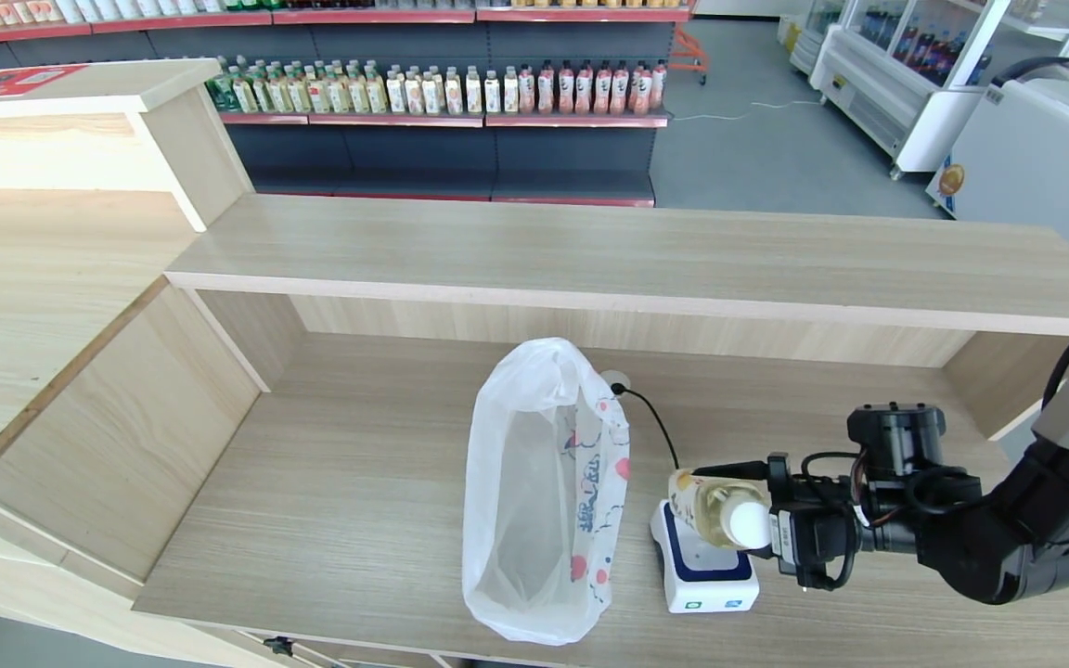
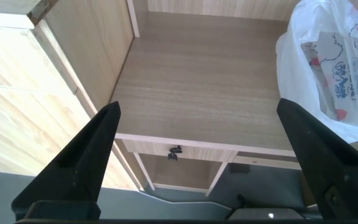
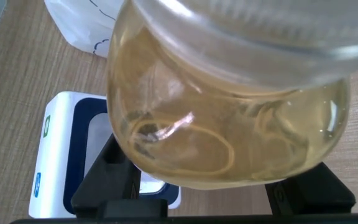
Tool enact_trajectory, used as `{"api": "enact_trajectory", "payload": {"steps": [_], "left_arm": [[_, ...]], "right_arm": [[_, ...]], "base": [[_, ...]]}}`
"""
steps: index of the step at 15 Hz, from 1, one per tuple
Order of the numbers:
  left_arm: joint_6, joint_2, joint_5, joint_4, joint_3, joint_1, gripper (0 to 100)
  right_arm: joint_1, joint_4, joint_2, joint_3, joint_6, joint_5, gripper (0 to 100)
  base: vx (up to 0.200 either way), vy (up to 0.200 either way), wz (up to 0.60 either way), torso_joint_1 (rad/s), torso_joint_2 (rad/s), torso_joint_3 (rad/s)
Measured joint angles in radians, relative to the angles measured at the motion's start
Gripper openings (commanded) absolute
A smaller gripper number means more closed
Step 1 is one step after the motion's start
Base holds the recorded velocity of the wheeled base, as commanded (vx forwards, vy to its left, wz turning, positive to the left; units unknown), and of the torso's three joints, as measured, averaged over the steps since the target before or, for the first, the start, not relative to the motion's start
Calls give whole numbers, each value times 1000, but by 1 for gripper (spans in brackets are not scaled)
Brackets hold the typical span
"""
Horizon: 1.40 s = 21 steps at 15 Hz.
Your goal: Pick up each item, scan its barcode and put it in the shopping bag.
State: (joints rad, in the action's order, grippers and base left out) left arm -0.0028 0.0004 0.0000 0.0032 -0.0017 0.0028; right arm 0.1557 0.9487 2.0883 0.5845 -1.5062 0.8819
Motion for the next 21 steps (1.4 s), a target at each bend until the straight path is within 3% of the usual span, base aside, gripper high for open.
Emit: {"api": "enact_trajectory", "payload": {"steps": [5, 8, 12, 16, 18, 21], "left_arm": [[0, 0, 0, 0, 0, 0, 100], [0, 0, 0, 0, 0, 0, 100], [0, 0, 0, 0, 0, 0, 100], [0, 0, 0, 0, 0, 0, 100], [0, 0, 0, 0, 0, 0, 100], [1, 0, 0, 0, 0, 0, 100]], "right_arm": [[1, 1, 2, -1, 1, -2, 0], [5, -1, -53, -12, 147, 7, 0], [12, 7, -240, -31, 684, -11, 0], [37, 34, -378, -21, 1225, -223, 0], [56, 56, -404, -9, 1386, -344, 0], [100, 58, -410, -8, 1423, -384, 0]], "base": [[0, 0, 0, 0, 0, 0], [0, 0, 0, 0, 0, 0], [0, 0, 0, 0, 0, 0], [0, 0, 0, 0, 0, 0], [0, 0, 0, 0, 0, 0], [0, 0, 0, 0, 0, 0]]}}
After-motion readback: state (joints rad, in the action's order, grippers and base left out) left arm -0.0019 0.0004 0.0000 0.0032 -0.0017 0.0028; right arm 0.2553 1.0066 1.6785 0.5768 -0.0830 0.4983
